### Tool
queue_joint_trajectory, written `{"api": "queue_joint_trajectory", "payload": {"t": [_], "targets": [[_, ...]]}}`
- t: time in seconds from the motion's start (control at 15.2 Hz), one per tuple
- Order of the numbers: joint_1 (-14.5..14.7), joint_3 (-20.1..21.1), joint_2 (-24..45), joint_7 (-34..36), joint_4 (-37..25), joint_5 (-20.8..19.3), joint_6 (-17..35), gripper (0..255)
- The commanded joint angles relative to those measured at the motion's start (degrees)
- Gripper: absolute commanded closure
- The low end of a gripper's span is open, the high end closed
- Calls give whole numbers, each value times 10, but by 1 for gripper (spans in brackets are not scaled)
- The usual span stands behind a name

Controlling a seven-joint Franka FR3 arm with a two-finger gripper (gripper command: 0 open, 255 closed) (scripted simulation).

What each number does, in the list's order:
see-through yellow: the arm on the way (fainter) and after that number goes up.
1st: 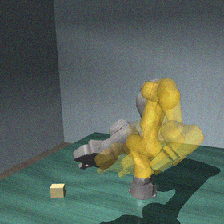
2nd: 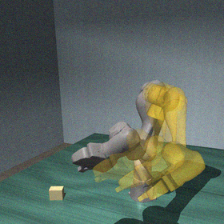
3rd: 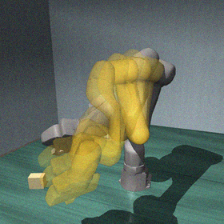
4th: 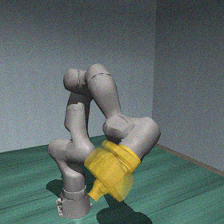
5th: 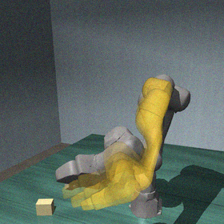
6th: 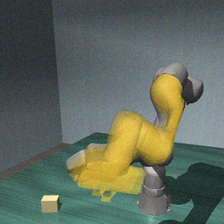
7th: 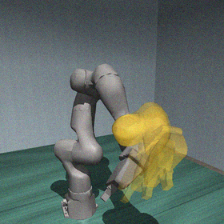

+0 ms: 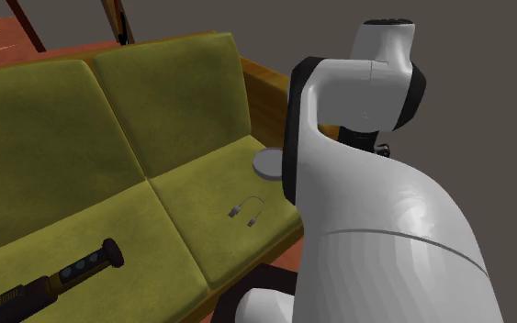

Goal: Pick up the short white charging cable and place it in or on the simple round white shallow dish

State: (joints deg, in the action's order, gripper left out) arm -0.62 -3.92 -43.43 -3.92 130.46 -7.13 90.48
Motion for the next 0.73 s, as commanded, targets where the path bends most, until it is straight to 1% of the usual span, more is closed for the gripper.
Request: {"api": "queue_joint_trajectory", "payload": {"t": [0.0,0.33,0.66], "targets": [[0,0,0,0,0,0,0,0],[17,47,-8,63,63,36,44,0],[38,96,3,125,110,74,95,0]]}}
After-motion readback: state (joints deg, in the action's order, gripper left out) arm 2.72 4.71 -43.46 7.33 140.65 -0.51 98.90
